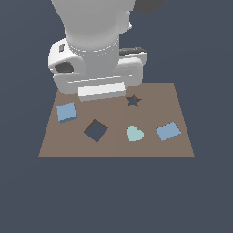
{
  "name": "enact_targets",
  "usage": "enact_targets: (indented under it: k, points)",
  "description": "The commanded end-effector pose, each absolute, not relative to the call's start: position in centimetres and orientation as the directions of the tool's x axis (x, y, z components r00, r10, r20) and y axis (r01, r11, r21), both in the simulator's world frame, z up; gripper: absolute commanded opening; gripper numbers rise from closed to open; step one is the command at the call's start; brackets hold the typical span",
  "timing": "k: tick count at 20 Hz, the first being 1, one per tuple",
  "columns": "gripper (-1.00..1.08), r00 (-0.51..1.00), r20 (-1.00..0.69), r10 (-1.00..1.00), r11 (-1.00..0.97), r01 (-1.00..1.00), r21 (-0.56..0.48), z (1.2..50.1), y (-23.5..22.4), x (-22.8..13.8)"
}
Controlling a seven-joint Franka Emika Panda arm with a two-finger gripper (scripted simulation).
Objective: Insert a designated object into the corresponding slot on a board.
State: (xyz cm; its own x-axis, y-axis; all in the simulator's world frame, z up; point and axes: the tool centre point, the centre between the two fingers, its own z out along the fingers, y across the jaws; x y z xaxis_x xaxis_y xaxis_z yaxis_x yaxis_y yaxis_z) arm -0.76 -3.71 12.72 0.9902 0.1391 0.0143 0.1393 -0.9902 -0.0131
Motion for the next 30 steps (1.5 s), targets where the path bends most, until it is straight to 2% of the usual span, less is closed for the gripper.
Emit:
enact_targets:
  k: [1, 8, 15, 30]
  points:
    - [1.0, 0.986, 0.012, 0.169, -0.985, 0.169, -0.011, 11.4, -6.0, -1.0]
    - [1.0, 0.968, 0.006, 0.25, -0.968, 0.25, -0.005, 8.1, -12.0, -1.0]
    - [1.0, 0.953, 0.002, 0.302, -0.953, 0.302, -0.002, 5.9, -16.1, -0.5]
    - [1.0, 0.946, 0.0, 0.323, -0.946, 0.323, 0.0, 4.2, -17.7, -0.1]
